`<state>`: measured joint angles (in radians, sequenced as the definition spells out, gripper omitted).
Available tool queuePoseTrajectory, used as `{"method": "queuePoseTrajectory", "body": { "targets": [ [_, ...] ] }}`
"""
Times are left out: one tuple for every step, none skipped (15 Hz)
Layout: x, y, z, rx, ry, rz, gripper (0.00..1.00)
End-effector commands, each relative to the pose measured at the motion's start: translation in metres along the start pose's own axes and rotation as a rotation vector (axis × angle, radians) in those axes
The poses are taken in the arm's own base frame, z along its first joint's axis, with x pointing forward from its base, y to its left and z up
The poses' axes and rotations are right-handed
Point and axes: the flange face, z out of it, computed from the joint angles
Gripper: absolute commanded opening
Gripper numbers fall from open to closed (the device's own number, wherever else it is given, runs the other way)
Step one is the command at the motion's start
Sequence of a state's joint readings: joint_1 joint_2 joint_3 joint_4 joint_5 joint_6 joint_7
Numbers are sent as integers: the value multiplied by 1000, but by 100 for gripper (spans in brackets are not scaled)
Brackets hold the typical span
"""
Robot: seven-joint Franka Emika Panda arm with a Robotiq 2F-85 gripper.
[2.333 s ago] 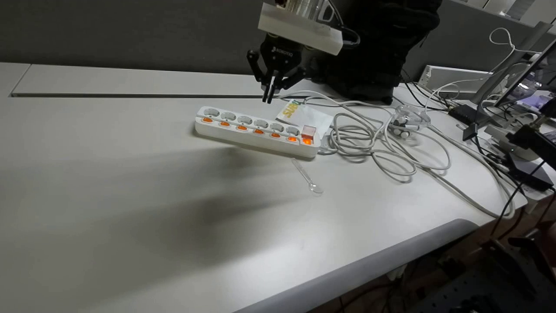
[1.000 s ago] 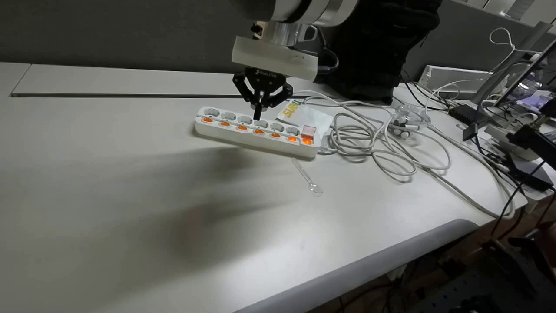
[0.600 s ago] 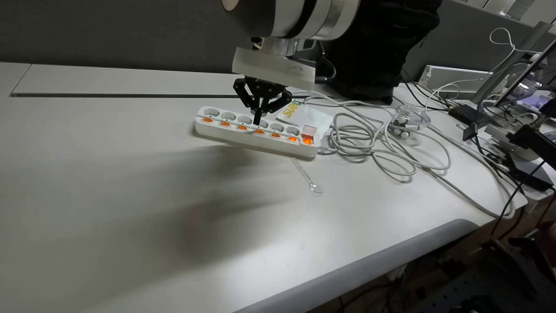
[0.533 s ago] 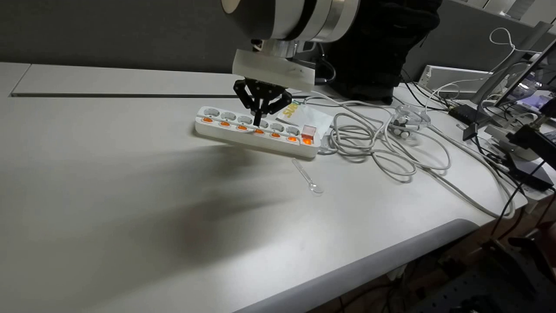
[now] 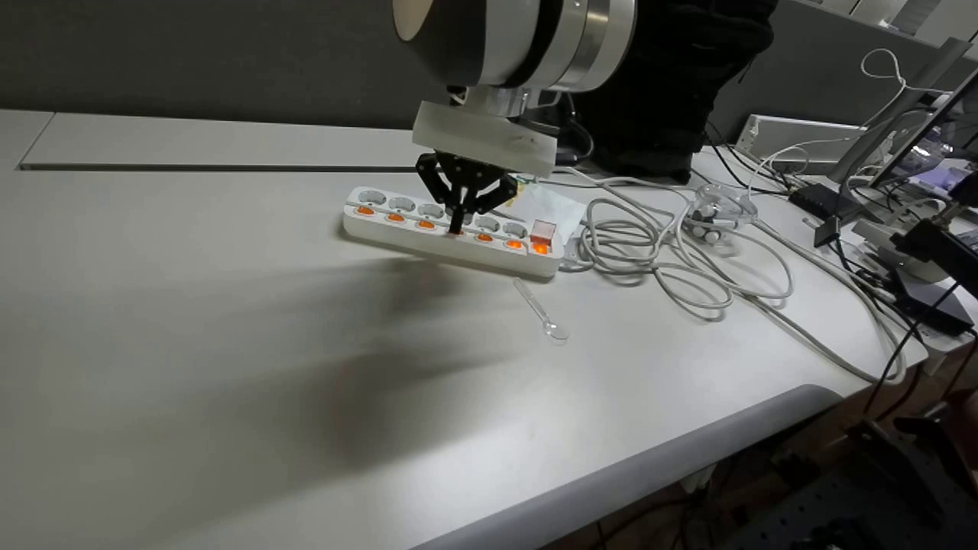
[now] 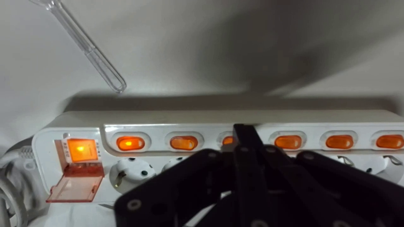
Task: Turn on the fourth switch on the extension cable
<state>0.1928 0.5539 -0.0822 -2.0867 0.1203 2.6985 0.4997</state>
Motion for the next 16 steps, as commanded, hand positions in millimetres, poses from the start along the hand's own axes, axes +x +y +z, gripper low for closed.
{"method": "queuePoseTrajectory", "body": {
  "targets": [
    [0,6,1,9,8,41,0],
    [1,6,2,8,11,38,0],
    [2,6,2,9,16,36,0],
    [2,6,3,11,22,33,0],
    [3,6,3,12,26,31,0],
    [3,5,3,13,31,28,0],
    [3,5,3,15,35,26,0],
    [3,4,3,17,37,25,0],
    [3,4,3,19,37,25,0],
    [2,3,4,21,37,23,0],
    [2,2,4,21,37,21,0],
    [2,1,4,22,37,19,0],
    [1,0,4,21,37,17,0],
    [0,-2,4,22,35,16,0],
    [-2,-4,4,23,34,14,0],
    [-3,-5,4,24,34,16,0]
  ]
}}
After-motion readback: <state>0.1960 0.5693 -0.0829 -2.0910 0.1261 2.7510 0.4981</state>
